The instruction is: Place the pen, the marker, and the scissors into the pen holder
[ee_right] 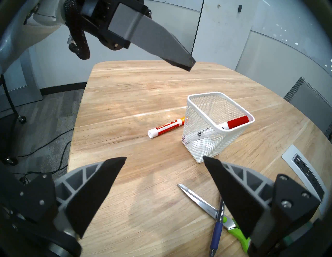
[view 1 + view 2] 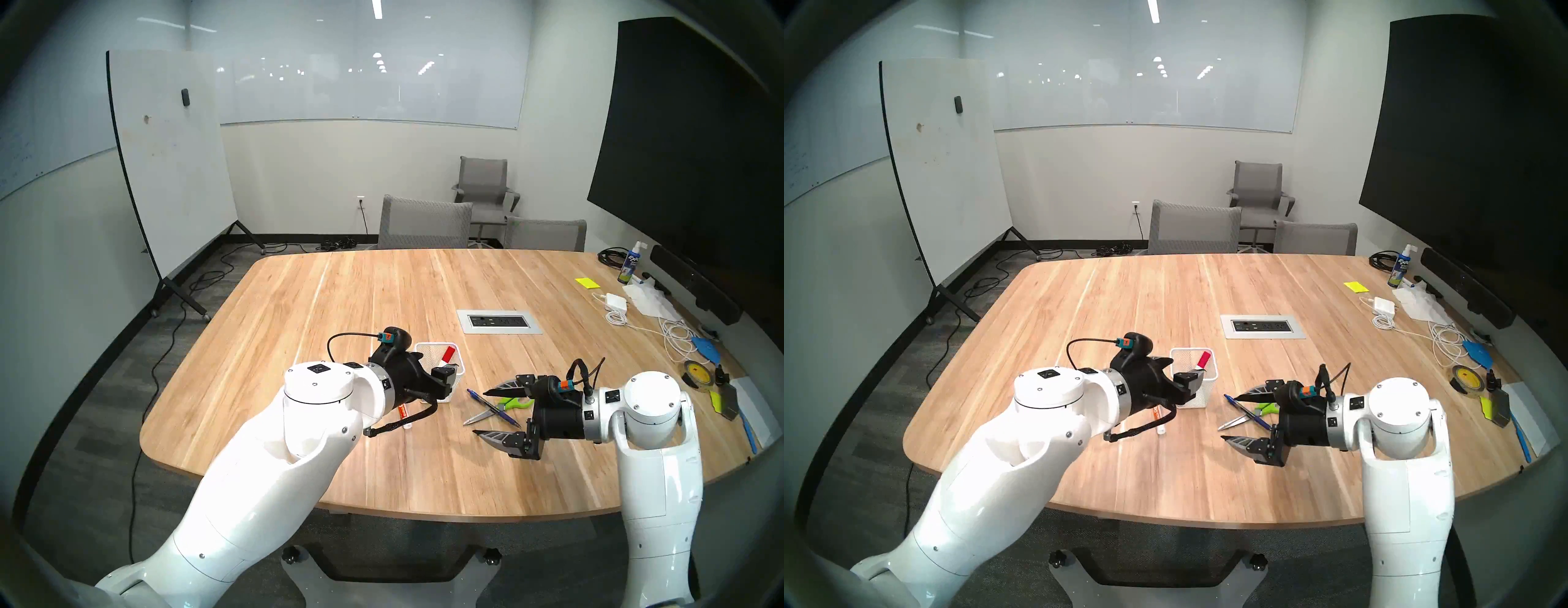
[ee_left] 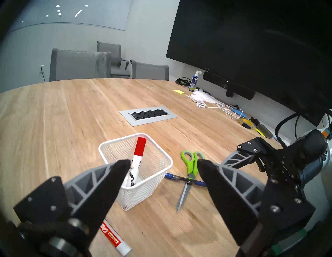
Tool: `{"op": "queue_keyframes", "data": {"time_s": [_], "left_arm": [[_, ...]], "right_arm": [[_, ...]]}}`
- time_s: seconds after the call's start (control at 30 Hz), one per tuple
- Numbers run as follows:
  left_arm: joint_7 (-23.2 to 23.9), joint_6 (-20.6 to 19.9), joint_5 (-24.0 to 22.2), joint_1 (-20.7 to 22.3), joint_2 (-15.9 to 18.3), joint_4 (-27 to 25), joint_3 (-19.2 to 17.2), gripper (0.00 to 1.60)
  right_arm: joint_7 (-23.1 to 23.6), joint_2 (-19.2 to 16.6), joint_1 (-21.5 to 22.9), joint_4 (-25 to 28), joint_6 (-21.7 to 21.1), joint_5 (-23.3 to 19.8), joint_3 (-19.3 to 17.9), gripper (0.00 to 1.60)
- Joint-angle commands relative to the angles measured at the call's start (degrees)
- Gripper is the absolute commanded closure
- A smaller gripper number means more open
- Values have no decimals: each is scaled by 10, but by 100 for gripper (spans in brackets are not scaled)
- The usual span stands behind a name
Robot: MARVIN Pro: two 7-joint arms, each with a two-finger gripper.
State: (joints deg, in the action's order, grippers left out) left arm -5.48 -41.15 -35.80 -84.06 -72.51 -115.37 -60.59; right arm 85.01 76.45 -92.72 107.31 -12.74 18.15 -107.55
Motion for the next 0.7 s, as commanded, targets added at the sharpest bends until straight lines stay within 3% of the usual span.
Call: {"op": "queue_keyframes", "data": {"time_s": [0.0,0.4,0.67], "left_arm": [[-45,0,4,-24,-29,-38,0,14],[-126,-35,-7,-49,-61,-56,2,18],[-142,-44,-13,-54,-65,-61,3,23]], "right_arm": [[0,-1,5,8,0,-3,-1,0],[0,-1,5,8,0,-3,-1,0],[0,-1,5,8,0,-3,-1,0]]}}
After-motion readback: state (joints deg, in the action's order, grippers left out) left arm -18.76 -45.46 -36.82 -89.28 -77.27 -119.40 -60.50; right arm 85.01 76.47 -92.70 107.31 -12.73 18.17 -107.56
